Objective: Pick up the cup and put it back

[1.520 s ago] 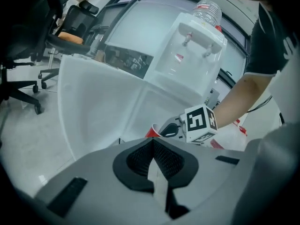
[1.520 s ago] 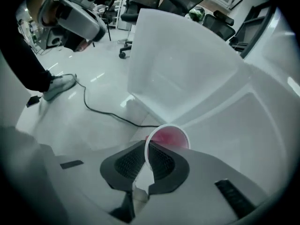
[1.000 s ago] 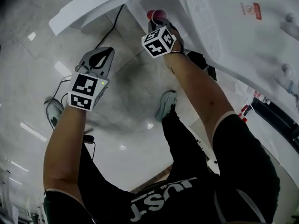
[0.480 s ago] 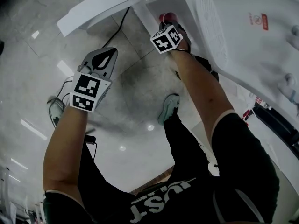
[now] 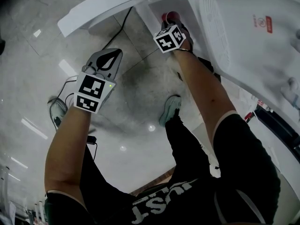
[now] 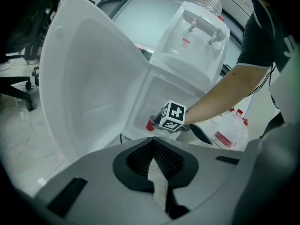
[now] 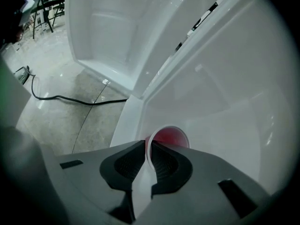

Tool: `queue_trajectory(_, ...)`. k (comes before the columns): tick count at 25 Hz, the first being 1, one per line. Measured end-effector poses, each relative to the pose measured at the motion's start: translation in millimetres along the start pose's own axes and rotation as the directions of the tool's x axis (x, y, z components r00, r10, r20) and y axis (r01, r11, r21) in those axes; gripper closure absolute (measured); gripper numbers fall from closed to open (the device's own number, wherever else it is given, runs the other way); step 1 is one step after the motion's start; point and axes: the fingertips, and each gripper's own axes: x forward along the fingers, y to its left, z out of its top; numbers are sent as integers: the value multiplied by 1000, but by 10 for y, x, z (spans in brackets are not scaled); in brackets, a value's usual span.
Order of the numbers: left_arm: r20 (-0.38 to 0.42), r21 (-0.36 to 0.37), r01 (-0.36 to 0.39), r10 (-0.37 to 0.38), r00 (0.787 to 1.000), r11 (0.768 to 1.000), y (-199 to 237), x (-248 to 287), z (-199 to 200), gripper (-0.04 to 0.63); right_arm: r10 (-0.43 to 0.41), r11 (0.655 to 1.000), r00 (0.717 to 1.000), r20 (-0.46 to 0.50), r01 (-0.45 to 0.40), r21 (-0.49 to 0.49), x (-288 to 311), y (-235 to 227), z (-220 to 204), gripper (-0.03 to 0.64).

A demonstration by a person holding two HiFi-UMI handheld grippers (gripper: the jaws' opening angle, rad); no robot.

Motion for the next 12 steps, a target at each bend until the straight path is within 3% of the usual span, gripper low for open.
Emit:
queue_trajectory(2,3,0,0,0,1000,1000,-1,11,21,588,0,1000,1000,-7,0,15,-9,2,-18,559)
queue_trajectory(6,14,-1,0,0,1000,1000,-7,20,92,588,-11,999,1000,-6,11,33,-59,-28,-1,439)
queue_trajectory(12,22,6,0,0,1000,1000,-80,-49,212,588,-22,996,999,42,19,88,-316,-47,154,426)
